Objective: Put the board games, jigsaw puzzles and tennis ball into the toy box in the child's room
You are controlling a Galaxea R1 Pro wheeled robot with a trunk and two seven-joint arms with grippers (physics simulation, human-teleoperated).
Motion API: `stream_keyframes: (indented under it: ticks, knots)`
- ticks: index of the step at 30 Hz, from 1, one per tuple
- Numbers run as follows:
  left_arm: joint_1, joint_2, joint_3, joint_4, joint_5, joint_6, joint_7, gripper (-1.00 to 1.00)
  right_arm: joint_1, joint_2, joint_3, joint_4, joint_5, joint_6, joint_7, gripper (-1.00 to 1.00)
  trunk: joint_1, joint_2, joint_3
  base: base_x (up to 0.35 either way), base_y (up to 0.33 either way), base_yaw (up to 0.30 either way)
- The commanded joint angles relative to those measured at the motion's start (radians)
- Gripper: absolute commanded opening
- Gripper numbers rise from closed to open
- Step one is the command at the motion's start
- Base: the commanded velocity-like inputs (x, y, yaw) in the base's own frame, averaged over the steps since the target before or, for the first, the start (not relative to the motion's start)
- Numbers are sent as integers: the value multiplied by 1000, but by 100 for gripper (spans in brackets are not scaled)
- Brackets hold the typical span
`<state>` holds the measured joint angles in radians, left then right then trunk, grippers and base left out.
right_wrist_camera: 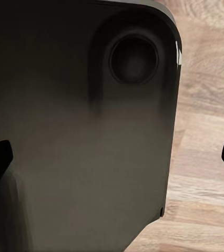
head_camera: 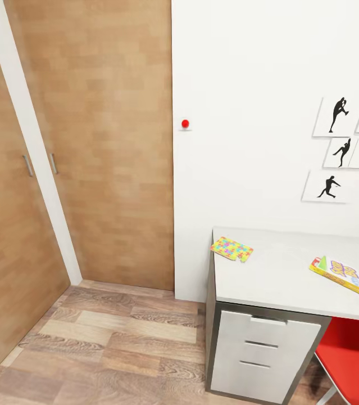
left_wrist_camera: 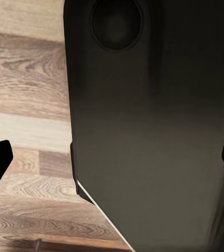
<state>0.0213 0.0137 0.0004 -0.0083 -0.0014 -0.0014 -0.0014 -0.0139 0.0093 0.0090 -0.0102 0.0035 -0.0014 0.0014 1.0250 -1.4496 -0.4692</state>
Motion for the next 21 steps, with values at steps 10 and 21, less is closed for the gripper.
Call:
stream_keyframes:
  ticks: [10,21]
  knots:
    - [0,0,0,-1,0,0,0,100,0,0,1,0,0,0,0,100,0,0,-1,0,0,0]
    - [0,0,0,-1,0,0,0,100,0,0,1,0,0,0,0,100,0,0,-1,0,0,0]
